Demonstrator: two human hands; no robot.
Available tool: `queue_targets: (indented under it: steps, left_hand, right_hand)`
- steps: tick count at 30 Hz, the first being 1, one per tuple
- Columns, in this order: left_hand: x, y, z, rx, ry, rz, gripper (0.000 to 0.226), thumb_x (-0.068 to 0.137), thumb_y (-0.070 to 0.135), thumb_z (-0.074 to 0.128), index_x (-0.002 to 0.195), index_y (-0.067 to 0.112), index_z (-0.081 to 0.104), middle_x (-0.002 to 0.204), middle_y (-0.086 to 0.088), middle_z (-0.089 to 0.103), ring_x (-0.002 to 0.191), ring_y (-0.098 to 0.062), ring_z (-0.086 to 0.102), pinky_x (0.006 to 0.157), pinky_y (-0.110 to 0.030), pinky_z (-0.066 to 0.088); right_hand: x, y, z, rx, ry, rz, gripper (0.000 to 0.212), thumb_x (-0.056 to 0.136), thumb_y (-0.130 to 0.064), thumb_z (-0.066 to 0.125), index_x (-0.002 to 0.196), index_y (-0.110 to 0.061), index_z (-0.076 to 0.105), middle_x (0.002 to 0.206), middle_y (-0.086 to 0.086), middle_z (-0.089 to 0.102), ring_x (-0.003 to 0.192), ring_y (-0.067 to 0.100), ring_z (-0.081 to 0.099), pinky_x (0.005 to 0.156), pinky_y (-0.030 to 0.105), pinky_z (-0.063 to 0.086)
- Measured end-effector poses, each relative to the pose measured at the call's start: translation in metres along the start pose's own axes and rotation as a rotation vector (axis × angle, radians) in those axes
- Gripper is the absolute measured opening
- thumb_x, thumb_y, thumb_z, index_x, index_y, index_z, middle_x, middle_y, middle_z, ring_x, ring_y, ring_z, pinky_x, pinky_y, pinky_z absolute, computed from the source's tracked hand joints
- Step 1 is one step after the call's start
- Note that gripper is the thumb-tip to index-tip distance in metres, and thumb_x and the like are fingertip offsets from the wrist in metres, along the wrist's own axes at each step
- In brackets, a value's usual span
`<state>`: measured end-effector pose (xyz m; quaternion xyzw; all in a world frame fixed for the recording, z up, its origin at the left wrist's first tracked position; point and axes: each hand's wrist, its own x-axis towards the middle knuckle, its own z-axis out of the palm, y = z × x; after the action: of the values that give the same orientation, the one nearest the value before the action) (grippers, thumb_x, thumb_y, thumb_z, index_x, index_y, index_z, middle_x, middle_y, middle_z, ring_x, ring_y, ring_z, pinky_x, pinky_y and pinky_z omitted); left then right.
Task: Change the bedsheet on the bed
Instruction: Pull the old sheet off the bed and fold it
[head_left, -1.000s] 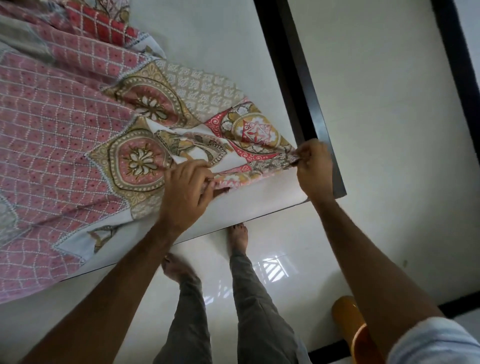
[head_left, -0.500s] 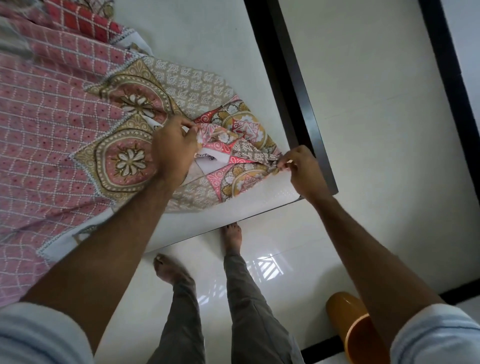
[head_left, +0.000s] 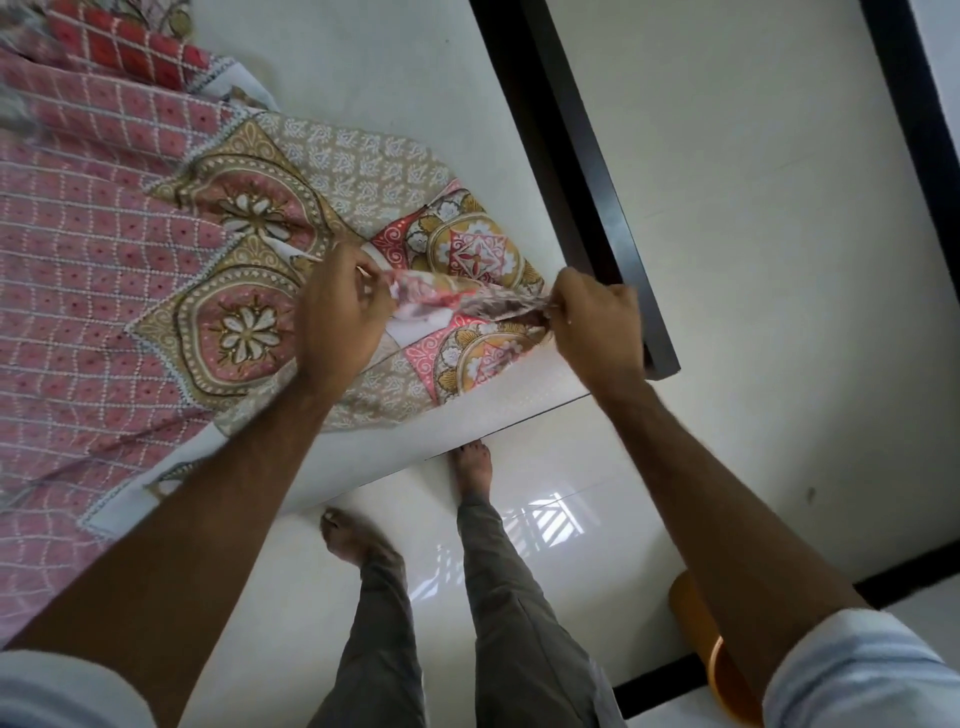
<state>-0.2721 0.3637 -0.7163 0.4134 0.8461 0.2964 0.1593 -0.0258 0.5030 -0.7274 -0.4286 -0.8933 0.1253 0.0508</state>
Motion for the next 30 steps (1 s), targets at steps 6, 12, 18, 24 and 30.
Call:
queue_targets:
  steps: [6,12,18,24,30]
  left_hand:
    - [-0.044,-0.022,0.005,0.255,-0.214,0.377,0.029,0.09,0.036,0.064,0.104,0.012,0.057,0.104,-0.008,0.058,0.095,-0.028,0.054,0.079,-0.044,0.046]
    - [-0.13,-0.062,0.006,0.557,-0.311,0.269,0.034,0.083,0.029,0.067,0.114,0.017,0.061,0.111,-0.007,0.061,0.096,-0.028,0.054,0.08,-0.041,0.038]
    - [-0.217,-0.094,-0.047,0.103,-0.062,-0.336,0.024,0.09,0.01,0.061,0.112,0.02,0.063,0.114,0.0,0.059,0.105,-0.019,0.055,0.089,-0.038,0.045]
    - [-0.262,-0.166,-0.094,-0.571,0.409,-1.109,0.02,0.095,0.009,0.061,0.106,0.026,0.058,0.104,-0.007,0.069,0.095,-0.031,0.07,0.07,-0.039,0.056]
    - [-0.268,-0.208,-0.122,-1.342,0.877,-1.224,0.036,0.096,0.018,0.067,0.129,0.006,0.059,0.102,-0.011,0.068,0.085,-0.025,0.071,0.076,-0.041,0.061]
  right_hand:
    - [-0.035,0.05,-0.026,0.024,0.144,0.167,0.004,0.08,-0.01,0.049,0.078,-0.012,0.051,0.069,0.004,0.056,0.058,0.032,0.049,0.066,0.037,0.038]
    - [-0.047,0.01,-0.005,0.272,-0.585,0.459,0.01,0.085,-0.011,0.059,0.085,-0.02,0.061,0.087,0.008,0.07,0.081,0.033,0.068,0.076,0.039,0.057]
    - [-0.09,-0.139,0.038,0.683,-0.933,0.101,0.018,0.092,-0.006,0.062,0.108,-0.013,0.066,0.095,-0.001,0.064,0.081,0.014,0.063,0.071,0.017,0.053]
    - [-0.103,-0.26,0.084,0.086,-0.44,-0.632,0.055,0.075,-0.018,0.07,0.128,-0.017,0.057,0.127,0.007,0.056,0.11,0.03,0.052,0.09,0.044,0.043]
    - [-0.066,-0.289,0.096,-0.227,-0.203,-0.647,0.055,0.07,-0.022,0.061,0.126,-0.022,0.056,0.13,0.009,0.052,0.11,0.033,0.049,0.092,0.047,0.035]
